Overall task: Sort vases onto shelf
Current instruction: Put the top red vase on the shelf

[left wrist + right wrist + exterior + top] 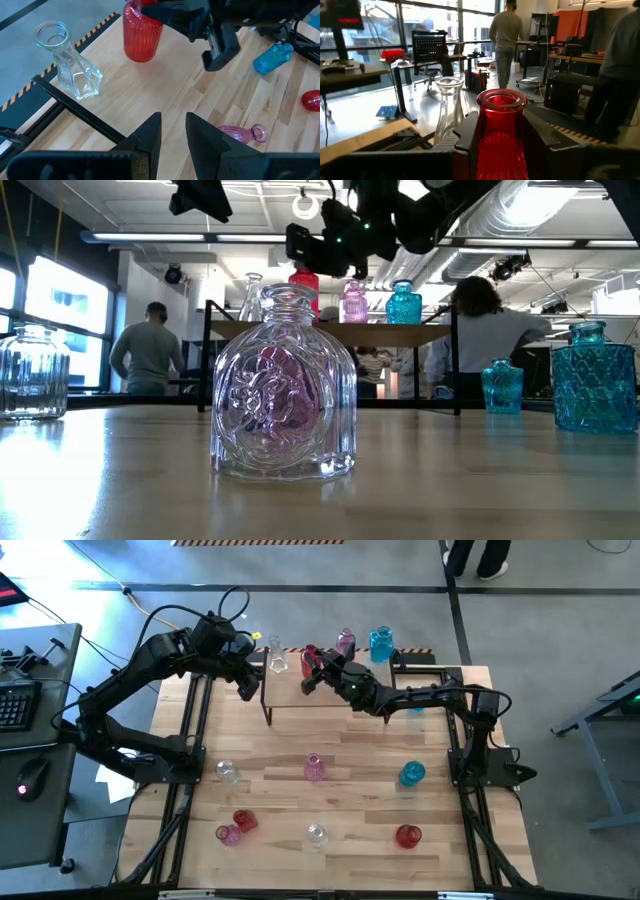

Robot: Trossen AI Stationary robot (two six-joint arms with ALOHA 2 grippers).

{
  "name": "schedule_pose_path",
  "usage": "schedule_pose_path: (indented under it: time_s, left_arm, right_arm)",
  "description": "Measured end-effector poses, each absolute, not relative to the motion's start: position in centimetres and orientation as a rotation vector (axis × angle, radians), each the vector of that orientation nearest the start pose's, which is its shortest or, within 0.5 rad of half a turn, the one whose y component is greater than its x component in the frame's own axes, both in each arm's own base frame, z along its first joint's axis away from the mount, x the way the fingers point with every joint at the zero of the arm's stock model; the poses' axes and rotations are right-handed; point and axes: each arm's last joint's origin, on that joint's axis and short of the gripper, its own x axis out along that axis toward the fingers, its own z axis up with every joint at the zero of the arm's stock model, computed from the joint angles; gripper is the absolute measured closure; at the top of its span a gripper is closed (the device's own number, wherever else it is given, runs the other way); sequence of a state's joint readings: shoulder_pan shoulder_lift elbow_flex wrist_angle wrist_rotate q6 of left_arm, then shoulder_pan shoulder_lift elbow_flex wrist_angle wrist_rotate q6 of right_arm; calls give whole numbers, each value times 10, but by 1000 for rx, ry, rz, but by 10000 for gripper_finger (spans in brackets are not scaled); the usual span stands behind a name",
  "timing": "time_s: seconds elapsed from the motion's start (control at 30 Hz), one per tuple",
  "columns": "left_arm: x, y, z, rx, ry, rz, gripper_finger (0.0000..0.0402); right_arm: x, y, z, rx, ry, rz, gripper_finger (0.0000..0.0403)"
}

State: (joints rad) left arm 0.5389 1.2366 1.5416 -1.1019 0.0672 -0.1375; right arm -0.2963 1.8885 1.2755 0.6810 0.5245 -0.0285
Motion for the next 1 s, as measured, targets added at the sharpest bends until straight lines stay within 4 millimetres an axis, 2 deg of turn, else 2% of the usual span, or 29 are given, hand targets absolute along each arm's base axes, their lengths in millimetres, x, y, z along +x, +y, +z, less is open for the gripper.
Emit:
schedule_pose_path:
  time_s: [0.6, 1.0]
  left_arm:
    - [187, 109, 415, -367, 738, 498, 321]
    - [187, 109, 414, -367, 738, 498, 321]
  right_arm:
    - [407, -155, 255, 20, -33, -826, 322]
    - [405, -159, 254, -7, -11, -833, 314]
